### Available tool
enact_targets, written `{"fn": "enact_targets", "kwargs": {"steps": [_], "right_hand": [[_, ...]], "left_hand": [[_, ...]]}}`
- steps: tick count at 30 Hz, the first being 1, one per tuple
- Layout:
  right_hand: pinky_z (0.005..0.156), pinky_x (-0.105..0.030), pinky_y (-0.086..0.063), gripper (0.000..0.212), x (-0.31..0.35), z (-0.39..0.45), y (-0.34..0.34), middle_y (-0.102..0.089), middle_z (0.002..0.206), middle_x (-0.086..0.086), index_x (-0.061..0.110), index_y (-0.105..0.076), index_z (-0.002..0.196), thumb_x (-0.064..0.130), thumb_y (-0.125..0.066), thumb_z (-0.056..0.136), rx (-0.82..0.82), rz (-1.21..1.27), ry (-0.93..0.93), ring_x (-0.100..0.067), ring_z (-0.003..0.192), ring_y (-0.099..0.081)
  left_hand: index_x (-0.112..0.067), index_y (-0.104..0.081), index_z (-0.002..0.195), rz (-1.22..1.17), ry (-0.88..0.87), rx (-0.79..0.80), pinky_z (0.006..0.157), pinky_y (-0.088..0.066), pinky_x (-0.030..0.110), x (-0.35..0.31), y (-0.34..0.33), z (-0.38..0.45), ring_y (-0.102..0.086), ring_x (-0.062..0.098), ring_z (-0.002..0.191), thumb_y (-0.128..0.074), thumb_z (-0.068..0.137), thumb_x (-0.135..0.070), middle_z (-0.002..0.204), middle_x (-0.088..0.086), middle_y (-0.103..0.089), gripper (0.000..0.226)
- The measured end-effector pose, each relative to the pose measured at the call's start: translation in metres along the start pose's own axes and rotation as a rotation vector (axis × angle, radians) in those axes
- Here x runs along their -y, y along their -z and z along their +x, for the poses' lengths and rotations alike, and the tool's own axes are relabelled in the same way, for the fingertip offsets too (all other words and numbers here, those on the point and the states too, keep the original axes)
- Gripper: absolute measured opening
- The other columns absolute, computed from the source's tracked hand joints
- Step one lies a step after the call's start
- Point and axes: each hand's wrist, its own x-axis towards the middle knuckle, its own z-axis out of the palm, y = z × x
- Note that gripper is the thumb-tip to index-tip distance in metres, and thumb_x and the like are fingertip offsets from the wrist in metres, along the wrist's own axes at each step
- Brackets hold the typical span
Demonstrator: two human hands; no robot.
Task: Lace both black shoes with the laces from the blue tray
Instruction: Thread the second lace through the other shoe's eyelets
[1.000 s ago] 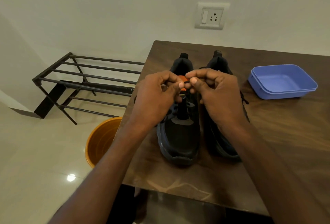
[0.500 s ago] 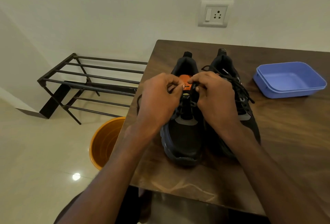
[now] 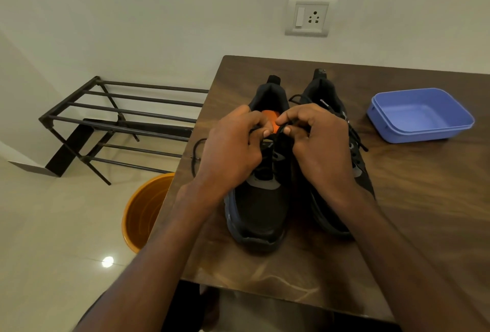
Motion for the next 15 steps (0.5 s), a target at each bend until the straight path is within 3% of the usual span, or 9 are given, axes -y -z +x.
{"fn": "enact_targets", "kwargs": {"steps": [7, 15], "right_hand": [[0.084, -0.006, -0.047, 0.025, 0.001, 0.0, 0.001, -0.065, 0.102, 0.015, 0.023, -0.076, 0.097, -0.001, -0.071, 0.09, 0.017, 0.014, -0.005, 0.005, 0.09, -0.062], [0.091, -0.02, -0.054, 0.025, 0.001, 0.001, 0.001, -0.067, 0.106, 0.011, 0.021, -0.076, 0.101, -0.001, -0.07, 0.091, 0.028, -0.003, 0.01, 0.0, 0.094, -0.063]], "left_hand": [[-0.024, -0.073, 0.11, 0.184, -0.014, 0.085, 0.064, -0.039, 0.026, -0.012, 0.005, 0.001, -0.053, 0.013, 0.078, -0.063, 0.099, -0.021, 0.092, -0.005, -0.054, 0.015], [-0.032, -0.074, 0.115, 0.285, 0.027, 0.077, 0.057, -0.025, 0.02, -0.023, 0.016, 0.004, -0.049, 0.013, 0.078, -0.07, 0.096, -0.023, 0.092, -0.008, -0.047, 0.021]]}}
